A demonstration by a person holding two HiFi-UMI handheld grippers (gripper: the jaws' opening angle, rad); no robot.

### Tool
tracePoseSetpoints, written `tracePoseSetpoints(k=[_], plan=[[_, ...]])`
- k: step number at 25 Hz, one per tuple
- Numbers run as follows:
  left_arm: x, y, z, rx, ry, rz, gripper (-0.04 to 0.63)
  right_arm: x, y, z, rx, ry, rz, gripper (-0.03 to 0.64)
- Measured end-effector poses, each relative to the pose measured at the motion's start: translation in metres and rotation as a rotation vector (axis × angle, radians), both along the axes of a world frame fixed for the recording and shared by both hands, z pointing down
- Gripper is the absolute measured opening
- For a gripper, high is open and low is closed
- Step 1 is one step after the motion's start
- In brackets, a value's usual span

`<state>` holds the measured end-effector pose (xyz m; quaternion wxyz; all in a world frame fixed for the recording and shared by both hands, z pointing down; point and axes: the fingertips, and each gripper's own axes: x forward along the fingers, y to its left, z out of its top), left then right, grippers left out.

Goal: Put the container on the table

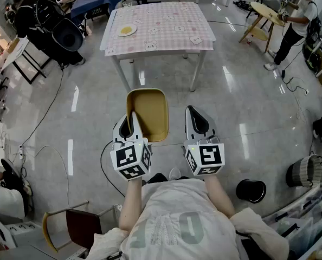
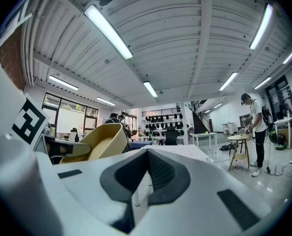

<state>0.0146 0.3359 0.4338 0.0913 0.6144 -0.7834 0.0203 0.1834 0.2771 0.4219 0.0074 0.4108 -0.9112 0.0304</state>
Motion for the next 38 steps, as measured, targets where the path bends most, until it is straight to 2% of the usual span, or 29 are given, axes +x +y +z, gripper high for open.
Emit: tracePoseSetpoints(k=[9, 17, 24, 32, 38], plan=[[-0.003, -0.009, -0.003, 0.023, -0.004, 0.0, 0.028, 0.001, -0.007, 0.005, -0.007, -0.005, 0.003, 0.028], [0.004, -0.019, -0.001, 0.013, -0.009, 0.006, 0.028, 0.007, -0.018, 0.011, -0.031, -0.024, 0.014, 0.029], [-0.013, -0.034, 0.002, 0.012, 0.013, -0.024, 0.028, 0.0, -0.038, 0.022, -0.075, -0.019, 0.013, 0.029], [-0.045, -0.099, 0.004, 0.055, 0.038, -0.02, 0.028, -0.018, -0.1, 0.018, -0.032, -0.021, 0.047, 0.029], [-0.069, -0.186, 0.002, 0.068, 0.054, 0.02, 0.028, -0.04, -0.175, 0.014, -0.048, -0.024, 0.068, 0.029]])
